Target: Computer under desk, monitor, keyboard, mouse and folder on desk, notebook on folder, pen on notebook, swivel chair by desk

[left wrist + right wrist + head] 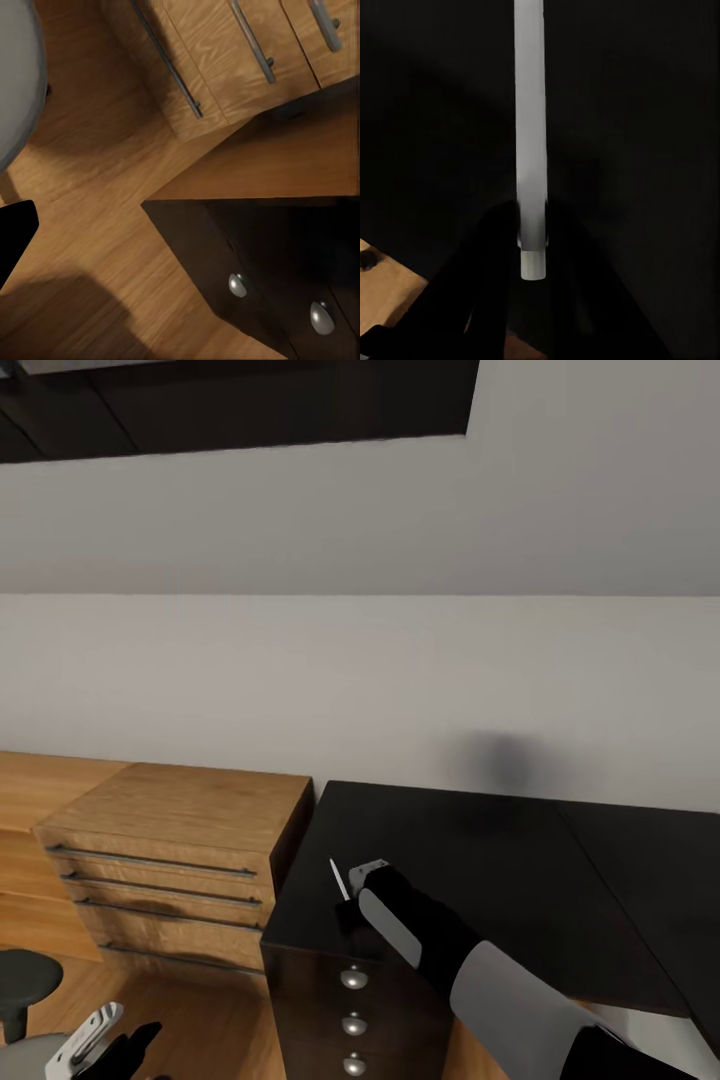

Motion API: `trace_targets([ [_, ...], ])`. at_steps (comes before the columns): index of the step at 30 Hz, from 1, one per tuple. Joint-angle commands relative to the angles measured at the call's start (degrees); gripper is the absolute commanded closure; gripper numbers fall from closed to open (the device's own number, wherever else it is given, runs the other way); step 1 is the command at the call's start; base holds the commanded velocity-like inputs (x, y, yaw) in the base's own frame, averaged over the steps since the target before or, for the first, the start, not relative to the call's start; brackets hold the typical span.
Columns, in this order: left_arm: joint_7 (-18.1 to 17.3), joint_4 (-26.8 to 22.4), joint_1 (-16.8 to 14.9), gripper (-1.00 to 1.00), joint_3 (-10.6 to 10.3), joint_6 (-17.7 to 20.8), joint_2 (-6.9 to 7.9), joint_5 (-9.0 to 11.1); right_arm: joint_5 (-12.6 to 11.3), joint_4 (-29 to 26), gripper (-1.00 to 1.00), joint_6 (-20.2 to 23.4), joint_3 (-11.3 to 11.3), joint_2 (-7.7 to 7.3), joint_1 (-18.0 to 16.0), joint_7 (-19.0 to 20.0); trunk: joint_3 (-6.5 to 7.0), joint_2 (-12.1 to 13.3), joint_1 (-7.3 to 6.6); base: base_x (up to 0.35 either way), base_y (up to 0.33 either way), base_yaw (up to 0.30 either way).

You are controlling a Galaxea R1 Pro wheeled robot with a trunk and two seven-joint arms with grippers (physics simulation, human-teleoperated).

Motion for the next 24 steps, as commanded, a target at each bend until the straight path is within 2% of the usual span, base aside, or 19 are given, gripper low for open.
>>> trace_targets([
  [1,0.44,-0.12,0.01,-1.00,-0.04,0.10,-0.01,0.61,-0.69,-1.70,1.00,0.14,0.03,0.00,-0.05,-0.60,0.13,0.38,-0.22,0.000,0.000,-0.155],
  [4,0.43,-0.09,0.01,-1.00,-0.09,0.09,-0.03,0.62,-0.77,-4.58,1.00,1.18,-0.16,0.00,0.03,-0.63,0.67,1.59,-0.88,0.000,0.000,-0.205],
  [5,0.50,0.05,0.02,-1.00,-0.13,0.09,-0.03,0.56,-0.83,-7.39,1.00,4.19,-0.55,-1.04,0.07,-0.65,0.85,1.99,-1.10,0.000,0.000,-0.262],
  [6,0.51,0.08,0.02,-1.00,-0.15,0.07,-0.04,0.52,-0.86,-8.45,1.00,5.36,-0.76,-1.76,0.08,-0.63,1.03,2.39,-1.32,0.000,0.000,-0.269],
  [7,0.67,0.22,0.02,-1.00,-0.18,-0.10,-0.11,0.36,-0.86,-11.06,1.00,7.47,-1.53,-3.49,0.09,-0.61,1.21,2.79,-1.54,0.000,0.000,-0.280],
  [9,0.83,0.42,0.02,-1.00,-0.20,-0.36,-0.21,0.22,-0.86,-13.30,1.00,8.97,-2.42,-5.04,0.10,-0.60,1.57,3.59,-1.98,0.000,0.000,-0.285],
  [10,0.94,0.75,0.02,-1.00,-0.19,-0.67,-0.43,0.06,-0.86,-15.27,1.00,9.98,-3.60,-6.37,0.12,-0.62,1.75,3.99,-2.20,0.000,0.000,-0.291],
  [12,1.00,1.05,0.02,-1.00,-0.17,-0.87,-0.62,-0.05,-0.86,-16.84,1.00,10.64,-4.81,-7.43,0.15,-0.64,2.11,4.79,-2.64,0.000,0.000,-0.293],
  [13,1.08,2.01,0.02,-1.00,-0.18,-1.14,-0.87,-0.25,-0.81,-18.88,1.00,12.11,-6.53,-8.79,0.18,-0.65,2.28,5.19,-2.86,0.000,0.000,-0.297],
  [18,1.14,2.60,0.02,-1.00,-0.15,-1.28,-0.98,-0.33,-0.78,-19.87,1.00,12.17,-7.29,-9.38,0.19,-0.66,3.18,7.20,-3.96,0.000,0.000,-0.297],
  [20,1.17,2.70,0.16,-1.00,-0.17,-1.30,-1.17,-0.34,-0.87,-20.73,1.00,12.17,-7.80,-10.32,0.20,-0.63,3.54,8.00,-4.40,0.000,0.000,-0.296],
  [24,1.16,2.72,2.16,-1.00,0.08,-1.41,-2.70,-0.34,-1.21,-25.23,1.00,12.17,-9.50,-12.83,0.48,-0.59,4.26,9.61,-5.27,0.000,0.000,-0.293],
])
